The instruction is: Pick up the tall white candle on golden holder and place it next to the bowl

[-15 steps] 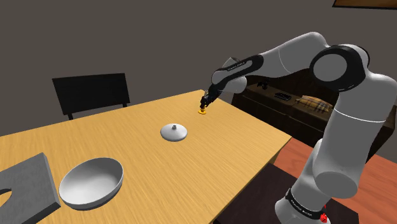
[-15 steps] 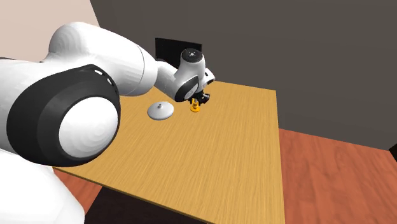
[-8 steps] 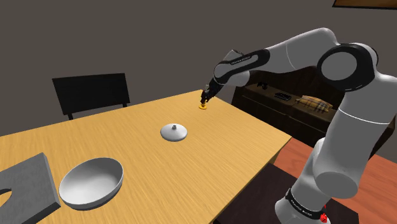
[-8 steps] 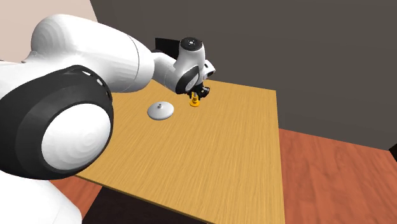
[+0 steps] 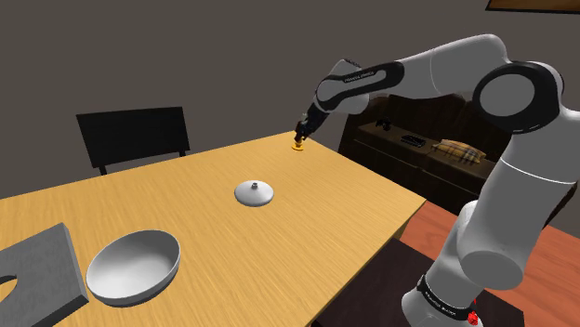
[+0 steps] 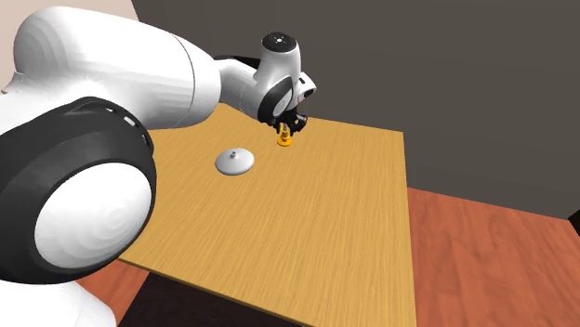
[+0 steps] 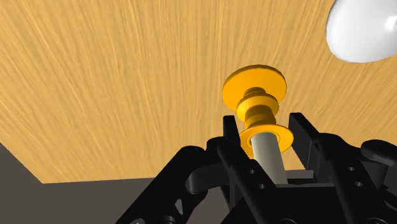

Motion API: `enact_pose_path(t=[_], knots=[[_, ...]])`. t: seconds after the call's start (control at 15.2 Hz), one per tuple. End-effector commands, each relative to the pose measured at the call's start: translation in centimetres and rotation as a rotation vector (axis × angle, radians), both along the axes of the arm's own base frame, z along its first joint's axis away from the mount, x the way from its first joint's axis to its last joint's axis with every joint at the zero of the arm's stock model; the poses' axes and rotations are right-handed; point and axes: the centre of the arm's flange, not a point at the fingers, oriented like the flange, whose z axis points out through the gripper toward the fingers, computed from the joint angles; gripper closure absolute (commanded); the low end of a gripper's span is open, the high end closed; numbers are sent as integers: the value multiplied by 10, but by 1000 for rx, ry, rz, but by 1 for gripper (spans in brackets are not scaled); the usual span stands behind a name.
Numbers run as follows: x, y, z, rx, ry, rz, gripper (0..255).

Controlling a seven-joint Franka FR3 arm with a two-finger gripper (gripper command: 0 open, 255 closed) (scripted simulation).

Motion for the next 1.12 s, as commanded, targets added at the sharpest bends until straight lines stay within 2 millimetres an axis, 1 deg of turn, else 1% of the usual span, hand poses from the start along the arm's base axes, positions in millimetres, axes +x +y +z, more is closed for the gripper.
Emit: enact_pose_path(t=[0.0, 0.53, 1.06], knots=[[-1, 0, 11, 0, 0, 0, 255], [-1, 0, 52, 0, 0, 0, 255], [14, 104, 40, 0, 0, 0, 255]])
